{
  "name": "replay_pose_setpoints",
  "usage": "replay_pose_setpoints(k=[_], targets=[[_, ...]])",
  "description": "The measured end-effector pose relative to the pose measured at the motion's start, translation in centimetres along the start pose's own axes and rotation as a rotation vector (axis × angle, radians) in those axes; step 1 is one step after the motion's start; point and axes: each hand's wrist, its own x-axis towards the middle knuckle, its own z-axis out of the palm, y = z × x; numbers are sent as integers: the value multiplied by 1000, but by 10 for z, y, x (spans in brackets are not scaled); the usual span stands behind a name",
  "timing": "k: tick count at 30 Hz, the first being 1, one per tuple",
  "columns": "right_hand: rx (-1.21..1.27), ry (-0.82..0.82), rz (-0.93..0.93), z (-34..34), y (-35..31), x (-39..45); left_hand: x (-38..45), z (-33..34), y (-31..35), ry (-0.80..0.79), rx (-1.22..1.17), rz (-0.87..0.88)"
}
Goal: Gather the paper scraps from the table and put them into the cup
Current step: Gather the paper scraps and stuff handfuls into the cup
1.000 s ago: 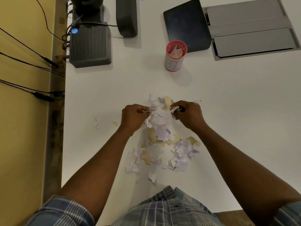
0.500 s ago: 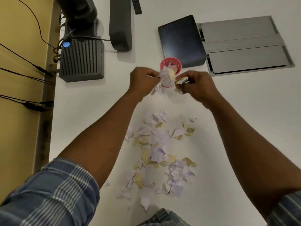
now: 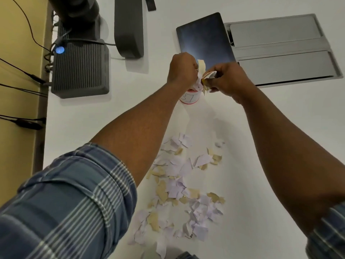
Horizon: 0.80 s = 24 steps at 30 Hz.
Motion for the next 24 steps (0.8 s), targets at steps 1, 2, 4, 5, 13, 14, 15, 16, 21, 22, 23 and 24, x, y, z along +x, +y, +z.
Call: replay_pose_setpoints(k=[1,2,4,5,13,14,15,16,21,22,23,24], targets=[[10,19,11,0,2,1,-1,2,-1,-29,21,22],[10,36,17,0,5,2,-3,2,-2,-64,51,59],[-19,58,12,1,7,2,-6,1,-4,-125,114,132],[-45,63,3,1,6,2,-8,-1,-5,-151,135,156],[-492,51,-151,13,-29,13,-15,-26,-44,42,29,134],[-570,28,-171,18,-35,15,-20,-26,-51,70,26,116],[-650,-4,-188,24,-40,15,-25,-26,-59,89,24,100],[-733,-47,-201,29,-44,15,-30,-26,-67,98,21,84],[-1042,-204,-134,55,-47,21,-62,-25,-103,83,-52,17],[-1066,-227,-104,58,-47,24,-69,-24,-108,81,-61,17],[-1079,-246,-68,61,-47,26,-74,-22,-112,81,-64,22],[-1087,-264,-30,62,-48,28,-80,-20,-116,83,-62,28]])
